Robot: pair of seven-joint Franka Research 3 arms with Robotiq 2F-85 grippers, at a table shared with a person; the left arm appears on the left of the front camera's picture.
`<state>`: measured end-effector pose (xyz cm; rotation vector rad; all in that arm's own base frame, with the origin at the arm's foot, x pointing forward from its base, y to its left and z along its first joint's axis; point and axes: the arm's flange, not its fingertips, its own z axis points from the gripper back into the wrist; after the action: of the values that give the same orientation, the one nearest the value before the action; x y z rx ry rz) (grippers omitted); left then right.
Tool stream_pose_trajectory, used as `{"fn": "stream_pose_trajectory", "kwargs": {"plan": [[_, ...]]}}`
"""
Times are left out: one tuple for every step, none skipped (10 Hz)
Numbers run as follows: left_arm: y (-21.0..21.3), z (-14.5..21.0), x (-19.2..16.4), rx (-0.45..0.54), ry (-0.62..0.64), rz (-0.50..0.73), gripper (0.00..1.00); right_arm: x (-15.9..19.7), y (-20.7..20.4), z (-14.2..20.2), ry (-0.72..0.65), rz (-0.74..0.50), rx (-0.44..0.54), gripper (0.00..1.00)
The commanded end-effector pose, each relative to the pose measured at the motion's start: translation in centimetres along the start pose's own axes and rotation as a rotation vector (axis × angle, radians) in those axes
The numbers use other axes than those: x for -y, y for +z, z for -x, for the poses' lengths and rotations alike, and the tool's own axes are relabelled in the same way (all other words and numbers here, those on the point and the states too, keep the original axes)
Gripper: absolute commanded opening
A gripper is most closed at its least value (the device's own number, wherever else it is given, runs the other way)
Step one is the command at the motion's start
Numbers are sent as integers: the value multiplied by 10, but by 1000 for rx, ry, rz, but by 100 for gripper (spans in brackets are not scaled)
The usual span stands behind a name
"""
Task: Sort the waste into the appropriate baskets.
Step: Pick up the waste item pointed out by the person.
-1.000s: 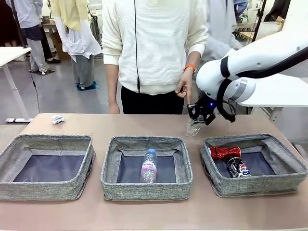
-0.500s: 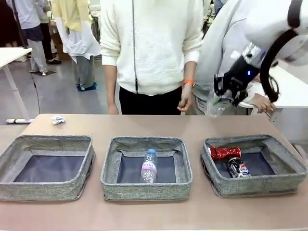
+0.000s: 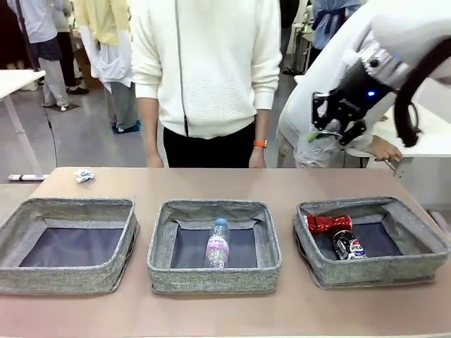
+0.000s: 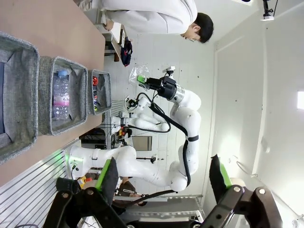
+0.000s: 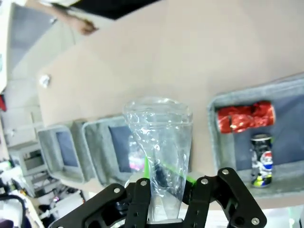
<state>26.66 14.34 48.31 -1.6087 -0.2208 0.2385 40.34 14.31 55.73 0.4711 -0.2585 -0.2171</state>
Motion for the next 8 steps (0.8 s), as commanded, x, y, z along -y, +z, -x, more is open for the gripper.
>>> {"fn": "stream_pose_trajectory", "kwargs": {"plan": [[-2,1,2,2,-11,24,100,-39,8,15,3,-39,-58,2],[-2,1,2,2,-11,24,100,-69,18,24,31,-21,-108,2],[-2,1,2,2,-11,24,100,-103,27,36,62,-2,-150,2],[-2,1,2,2,-11,24,100,-150,32,51,35,100,-149,2],[-2,1,2,2,-11,24,100,-203,37,68,59,222,-131,2],[-2,1,2,2,-11,24,100,-240,52,76,137,275,-80,2],[-2,1,2,2,-11,24,100,-264,70,79,229,308,-124,2],[-2,1,2,2,-11,24,100,-282,93,76,265,316,-148,2]]}}
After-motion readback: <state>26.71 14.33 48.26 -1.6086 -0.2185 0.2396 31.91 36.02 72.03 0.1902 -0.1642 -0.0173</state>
